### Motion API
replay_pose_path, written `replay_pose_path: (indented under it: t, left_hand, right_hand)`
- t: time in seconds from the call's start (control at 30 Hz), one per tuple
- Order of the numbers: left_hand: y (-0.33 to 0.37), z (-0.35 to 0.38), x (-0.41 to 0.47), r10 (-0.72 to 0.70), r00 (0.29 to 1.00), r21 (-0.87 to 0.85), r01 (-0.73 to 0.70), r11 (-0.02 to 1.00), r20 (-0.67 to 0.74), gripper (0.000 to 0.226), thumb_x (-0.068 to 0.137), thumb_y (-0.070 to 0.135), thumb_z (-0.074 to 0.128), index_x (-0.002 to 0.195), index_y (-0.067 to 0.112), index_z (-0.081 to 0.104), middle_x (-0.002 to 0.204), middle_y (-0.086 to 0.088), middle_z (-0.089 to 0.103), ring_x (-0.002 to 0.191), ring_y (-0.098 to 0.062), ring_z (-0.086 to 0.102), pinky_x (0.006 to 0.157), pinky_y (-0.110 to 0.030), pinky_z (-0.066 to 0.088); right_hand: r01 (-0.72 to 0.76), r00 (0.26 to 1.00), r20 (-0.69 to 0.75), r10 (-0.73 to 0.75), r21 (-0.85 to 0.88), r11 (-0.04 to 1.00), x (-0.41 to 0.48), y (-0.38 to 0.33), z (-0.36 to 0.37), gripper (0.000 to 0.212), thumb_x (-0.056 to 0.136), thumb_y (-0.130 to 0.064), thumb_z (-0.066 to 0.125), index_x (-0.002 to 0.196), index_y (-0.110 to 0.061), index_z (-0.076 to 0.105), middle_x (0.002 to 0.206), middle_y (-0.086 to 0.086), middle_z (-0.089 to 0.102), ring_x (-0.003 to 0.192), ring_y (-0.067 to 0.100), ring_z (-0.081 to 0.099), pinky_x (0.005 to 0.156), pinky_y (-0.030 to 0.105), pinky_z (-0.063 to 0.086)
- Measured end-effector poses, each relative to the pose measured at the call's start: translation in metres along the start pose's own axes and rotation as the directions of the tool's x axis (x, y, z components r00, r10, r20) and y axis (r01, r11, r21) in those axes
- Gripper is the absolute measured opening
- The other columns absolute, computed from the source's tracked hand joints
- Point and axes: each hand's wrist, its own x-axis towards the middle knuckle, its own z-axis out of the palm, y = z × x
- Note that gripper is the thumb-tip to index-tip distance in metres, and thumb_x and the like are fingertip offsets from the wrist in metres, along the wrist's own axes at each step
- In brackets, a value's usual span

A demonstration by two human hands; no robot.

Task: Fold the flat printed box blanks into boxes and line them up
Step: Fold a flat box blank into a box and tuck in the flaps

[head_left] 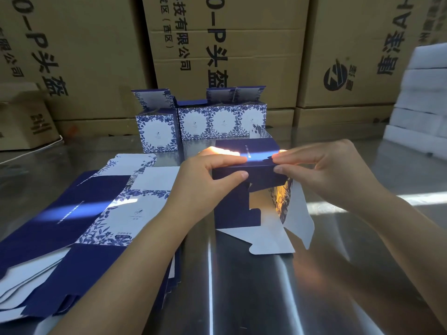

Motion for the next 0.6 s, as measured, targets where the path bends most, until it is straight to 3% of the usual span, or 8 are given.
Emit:
replay_pose_path:
  t: [0.2, 0.33, 0.47, 0.6]
  left_hand:
    - [-0.0003, 0.0011, -0.001, 0.008, 1.0, 0.012, -0.008, 1.0, -0.008, 0.026, 0.079, 0.019, 0.074, 0.091, 0.042, 0.069, 0.101, 0.021, 0.064, 0.098, 0.009, 0.056, 0.088, -0.016, 0.046]
    - [-0.0002, 0.0017, -0.0013, 0.017, 1.0, 0.017, -0.016, 1.0, -0.011, 0.028, 0.08, 0.019, 0.074, 0.091, 0.044, 0.068, 0.102, 0.02, 0.064, 0.099, 0.008, 0.056, 0.087, -0.013, 0.044]
    - [0.0, 0.0015, -0.0012, 0.018, 1.0, 0.016, -0.018, 1.0, -0.014, 0.029, 0.08, 0.018, 0.073, 0.091, 0.044, 0.068, 0.101, 0.02, 0.064, 0.099, 0.008, 0.056, 0.087, -0.008, 0.041]
    - [0.0004, 0.0023, -0.0016, 0.019, 1.0, 0.022, -0.019, 1.0, -0.002, 0.028, 0.08, 0.017, 0.073, 0.092, 0.042, 0.068, 0.103, 0.02, 0.063, 0.102, 0.007, 0.055, 0.09, -0.012, 0.042]
  right_hand:
    - [0.081, 0.996, -0.028, -0.083, -0.065, 0.995, -0.0024, 0.0006, 0.0009, 0.015, 0.077, -0.011, 0.077, 0.092, -0.009, 0.077, 0.092, 0.001, 0.074, 0.088, 0.004, 0.066, 0.08, 0.018, 0.049]
    - [0.12, 0.991, -0.051, -0.125, -0.091, 0.989, -0.0036, 0.0005, 0.0009, 0.014, 0.077, -0.008, 0.076, 0.091, -0.007, 0.077, 0.09, 0.004, 0.074, 0.086, 0.012, 0.069, 0.078, 0.024, 0.052]
    - [0.133, 0.989, -0.044, -0.138, -0.101, 0.986, -0.0039, -0.0014, 0.0014, 0.014, 0.076, -0.009, 0.077, 0.091, -0.007, 0.077, 0.09, 0.004, 0.074, 0.085, 0.011, 0.068, 0.076, 0.033, 0.057]
    - [0.004, 1.0, -0.014, -0.005, -0.03, 1.0, -0.002, -0.0011, -0.0042, 0.017, 0.074, -0.02, 0.078, 0.09, -0.017, 0.077, 0.09, -0.008, 0.073, 0.087, -0.001, 0.065, 0.077, 0.023, 0.054]
